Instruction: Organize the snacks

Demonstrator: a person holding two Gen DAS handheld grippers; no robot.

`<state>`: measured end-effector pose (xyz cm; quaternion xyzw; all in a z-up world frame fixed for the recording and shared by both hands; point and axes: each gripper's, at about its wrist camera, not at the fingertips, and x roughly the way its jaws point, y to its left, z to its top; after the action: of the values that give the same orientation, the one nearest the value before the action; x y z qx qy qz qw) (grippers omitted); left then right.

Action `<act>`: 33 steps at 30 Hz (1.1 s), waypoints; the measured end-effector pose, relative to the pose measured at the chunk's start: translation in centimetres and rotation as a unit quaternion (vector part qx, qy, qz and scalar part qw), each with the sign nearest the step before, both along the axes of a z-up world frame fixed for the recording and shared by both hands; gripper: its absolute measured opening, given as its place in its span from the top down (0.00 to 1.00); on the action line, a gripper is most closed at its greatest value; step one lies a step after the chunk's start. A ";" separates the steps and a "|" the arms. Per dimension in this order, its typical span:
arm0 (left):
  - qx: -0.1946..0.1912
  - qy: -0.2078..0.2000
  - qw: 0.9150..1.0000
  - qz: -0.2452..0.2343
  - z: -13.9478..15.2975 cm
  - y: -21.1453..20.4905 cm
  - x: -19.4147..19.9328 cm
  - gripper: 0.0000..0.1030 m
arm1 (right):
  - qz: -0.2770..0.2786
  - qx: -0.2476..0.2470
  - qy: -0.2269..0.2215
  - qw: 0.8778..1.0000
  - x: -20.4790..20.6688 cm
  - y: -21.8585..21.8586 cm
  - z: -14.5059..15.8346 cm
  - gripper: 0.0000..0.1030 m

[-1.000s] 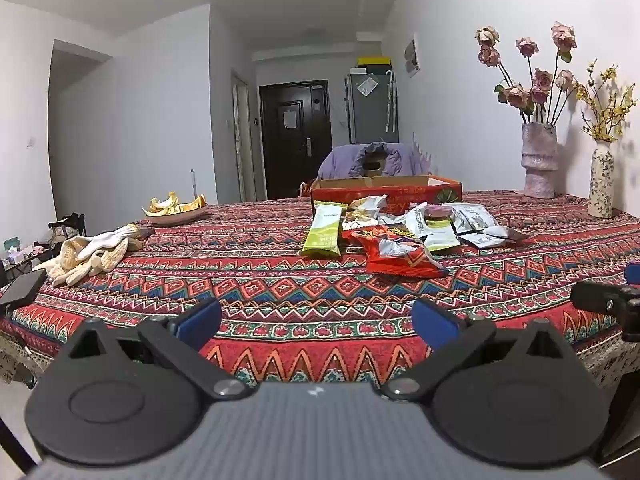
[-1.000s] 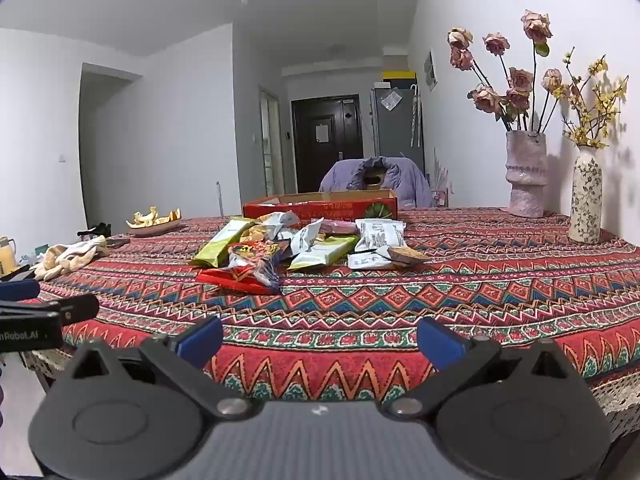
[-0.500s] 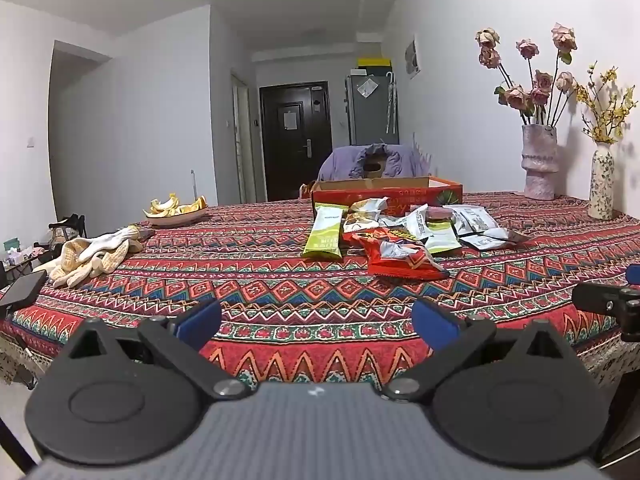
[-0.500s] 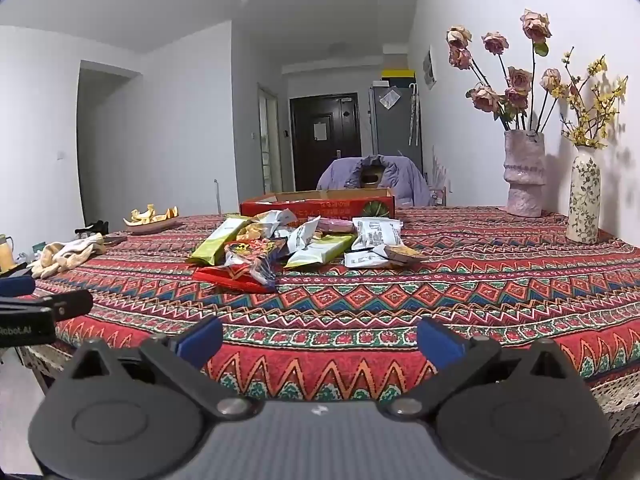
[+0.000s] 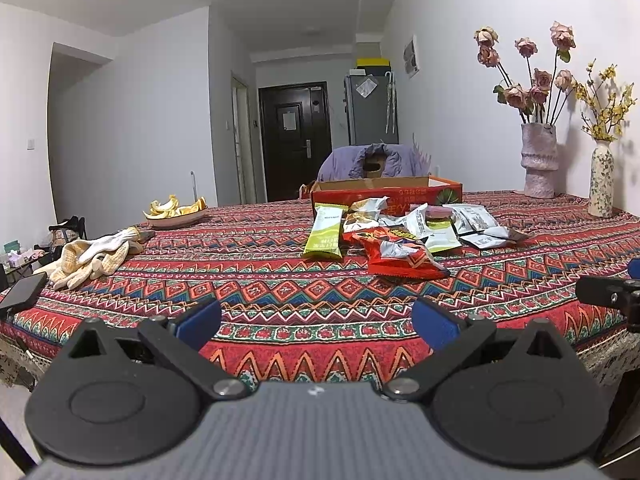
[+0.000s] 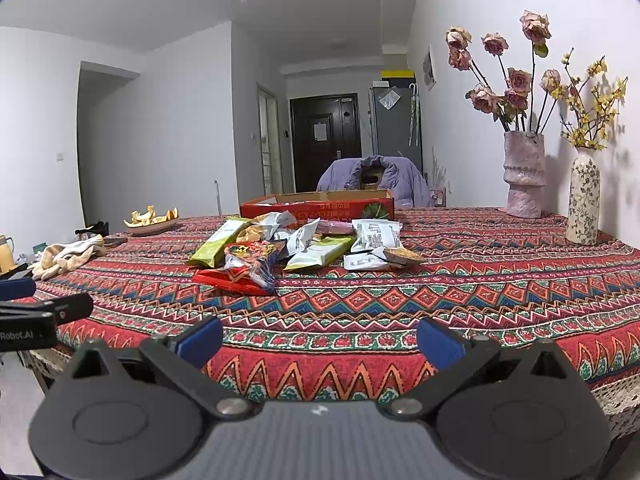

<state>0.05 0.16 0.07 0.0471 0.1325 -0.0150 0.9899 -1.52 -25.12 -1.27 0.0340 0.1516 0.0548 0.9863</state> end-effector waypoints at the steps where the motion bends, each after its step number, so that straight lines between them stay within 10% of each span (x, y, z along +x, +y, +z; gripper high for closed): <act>1: 0.000 0.000 1.000 0.000 0.0 0.0 0.0 0.00 | -0.001 0.000 -0.001 1.000 0.0 0.0 0.0 0.00; 33: 0.010 0.004 1.000 -0.011 -0.1 0.0 0.0 0.00 | 0.007 -0.004 0.001 1.000 -0.3 -0.2 0.2 0.00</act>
<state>0.06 0.12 -0.03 0.0583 0.1360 -0.0244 0.9887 -1.79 -25.36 -1.06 0.0293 0.1531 0.0606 0.9859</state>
